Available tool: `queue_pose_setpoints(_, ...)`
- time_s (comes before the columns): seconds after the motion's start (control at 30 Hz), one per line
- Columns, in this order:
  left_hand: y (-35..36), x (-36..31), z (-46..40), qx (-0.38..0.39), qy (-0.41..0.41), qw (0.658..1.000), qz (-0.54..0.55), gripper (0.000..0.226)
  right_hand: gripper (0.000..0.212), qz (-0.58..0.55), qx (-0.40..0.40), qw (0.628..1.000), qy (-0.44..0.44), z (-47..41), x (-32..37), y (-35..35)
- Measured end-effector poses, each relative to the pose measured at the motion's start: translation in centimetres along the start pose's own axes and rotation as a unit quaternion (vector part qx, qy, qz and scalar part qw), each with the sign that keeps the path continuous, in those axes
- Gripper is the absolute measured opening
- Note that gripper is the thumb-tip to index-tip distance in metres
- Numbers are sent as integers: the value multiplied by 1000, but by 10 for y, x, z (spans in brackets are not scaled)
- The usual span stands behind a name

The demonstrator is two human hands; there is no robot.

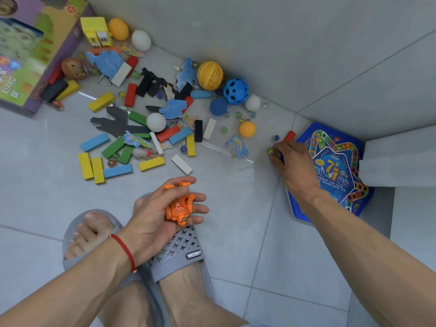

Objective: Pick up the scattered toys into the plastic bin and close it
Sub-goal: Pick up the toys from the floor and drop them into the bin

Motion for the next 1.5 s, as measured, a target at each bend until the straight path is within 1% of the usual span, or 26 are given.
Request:
queue_pose_setpoints(0.17,1,1,1,15,11,1000,-8,38,26,-9,5,1000,26,-6,10,1)
queue_pose_setpoints(0.33,-1,2,-1,21,12,1000,-12,35,25,37,31,998,-37,-8,25,2)
queue_pose_setpoints(0.43,-1,2,-2,22,11,1000,-15,35,24,53,34,998,-19,-6,29,6)
queue_pose_setpoints(0.53,-1,2,-2,23,14,1000,-8,35,28,20,35,999,-5,-3,33,8)
queue_pose_setpoints(0.63,-2,2,-2,11,14,1000,1,40,33,-5,33,999,-31,0,46,9)
queue_pose_setpoints(0.73,-4,1,-3,7,4,1000,18,42,43,-32,10,999,-41,7,67,13)
queue_pose_setpoints(0.8,-5,1,-4,12,-4,1000,26,43,39,-53,-4,997,-48,14,79,20)
queue_pose_setpoints(0.9,-5,1,-4,16,-6,999,27,45,20,-53,-10,996,-69,20,86,34)
queue_pose_setpoints(1.0,-5,2,-4,18,-4,999,27,44,13,-70,-12,995,-74,23,86,37)
queue_pose_setpoints(1.07,-6,2,-4,20,-3,999,28,44,10,-146,-7,989,-38,24,82,31)
queue_pose_setpoints(1.1,-7,2,-5,21,-3,999,29,43,10,-195,-15,981,1,23,78,28)
queue_pose_setpoints(1.13,-7,2,-5,23,-2,999,29,43,10,-238,-41,969,57,20,73,25)
queue_pose_setpoints(1.17,-7,3,-5,24,-2,999,29,43,10,-288,-77,945,133,16,66,21)
queue_pose_setpoints(1.2,-8,3,-5,24,-2,999,28,43,9,-361,-116,898,223,10,58,15)
queue_pose_setpoints(1.23,-8,3,-5,24,-1,999,27,43,11,-436,-151,832,308,2,47,8)
queue_pose_setpoints(1.27,-8,3,-6,25,-1,999,27,44,15,-501,-180,754,385,-8,34,-1)
queue_pose_setpoints(1.3,-7,3,-6,26,-1,999,26,44,19,-555,-192,674,448,-16,20,-12)
queue_pose_setpoints(1.33,-7,3,-6,26,-1,999,26,44,20,-600,-199,604,485,-23,7,-20)
queue_pose_setpoints(1.37,-7,3,-6,26,-1,999,25,44,21,-617,-193,578,498,-31,-5,-29)
queue_pose_setpoints(1.4,-7,3,-6,26,0,999,25,44,22,-609,-182,596,492,-39,-16,-35)
queue_pose_setpoints(1.43,-7,3,-6,26,1,999,26,44,24,-554,-160,665,475,-46,-25,-40)
queue_pose_setpoints(1.47,-8,3,-6,26,2,999,27,44,24,-437,-124,775,440,-53,-37,-40)
queue_pose_setpoints(1.5,-8,4,-7,26,2,999,28,44,23,-293,-90,870,385,-58,-47,-40)
Point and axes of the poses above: each hand's wrist, its own z-axis away from the middle knuckle, its own y-axis out of the palm, x = y × z, the point moved 1 cm from there along -z, towards the middle knuckle
